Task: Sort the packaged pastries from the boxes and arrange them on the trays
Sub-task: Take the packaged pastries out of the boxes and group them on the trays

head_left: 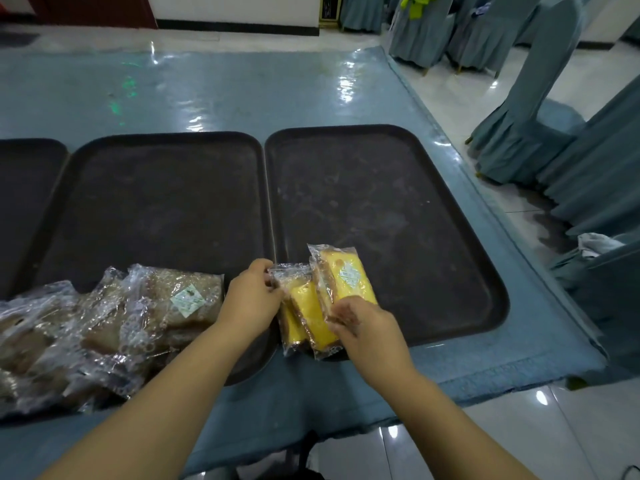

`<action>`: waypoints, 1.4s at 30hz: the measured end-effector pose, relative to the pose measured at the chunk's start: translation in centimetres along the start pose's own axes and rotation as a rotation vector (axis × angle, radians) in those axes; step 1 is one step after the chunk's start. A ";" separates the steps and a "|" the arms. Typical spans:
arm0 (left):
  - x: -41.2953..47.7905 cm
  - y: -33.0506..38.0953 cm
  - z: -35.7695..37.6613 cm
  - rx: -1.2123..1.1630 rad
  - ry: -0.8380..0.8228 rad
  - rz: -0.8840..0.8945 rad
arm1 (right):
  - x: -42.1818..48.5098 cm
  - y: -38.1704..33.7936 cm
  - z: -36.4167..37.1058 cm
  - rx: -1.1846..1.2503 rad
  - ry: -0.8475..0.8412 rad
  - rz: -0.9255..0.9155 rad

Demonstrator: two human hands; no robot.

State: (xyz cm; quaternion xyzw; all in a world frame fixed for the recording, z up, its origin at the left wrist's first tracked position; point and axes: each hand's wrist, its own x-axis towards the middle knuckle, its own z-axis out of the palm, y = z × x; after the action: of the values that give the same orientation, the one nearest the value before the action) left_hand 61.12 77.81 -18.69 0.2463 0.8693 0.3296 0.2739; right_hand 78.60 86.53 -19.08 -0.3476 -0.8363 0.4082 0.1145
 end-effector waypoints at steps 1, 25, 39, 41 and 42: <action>-0.3 -0.1 0.0 -0.001 -0.003 0.008 | -0.3 0.1 0.3 -0.056 -0.006 -0.032; -10.3 -5.0 -19.0 0.208 0.351 0.159 | 5.0 -18.2 4.0 -0.161 -0.302 -0.426; -21.7 -21.5 -40.2 0.507 0.506 0.107 | -2.5 -38.9 20.5 -0.331 -0.443 -0.704; -22.9 -23.0 -42.8 0.533 0.526 0.107 | -3.0 -41.5 22.4 -0.358 -0.461 -0.734; -23.4 -23.7 -44.1 0.548 0.535 0.106 | -3.1 -42.7 23.4 -0.370 -0.465 -0.749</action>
State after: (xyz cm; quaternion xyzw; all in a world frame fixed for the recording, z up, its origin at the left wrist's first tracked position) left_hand 44.15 28.58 -0.21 0.2601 0.9520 0.1514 -0.0560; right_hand 48.92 52.17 -1.22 0.0639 -0.9661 0.2501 -0.0002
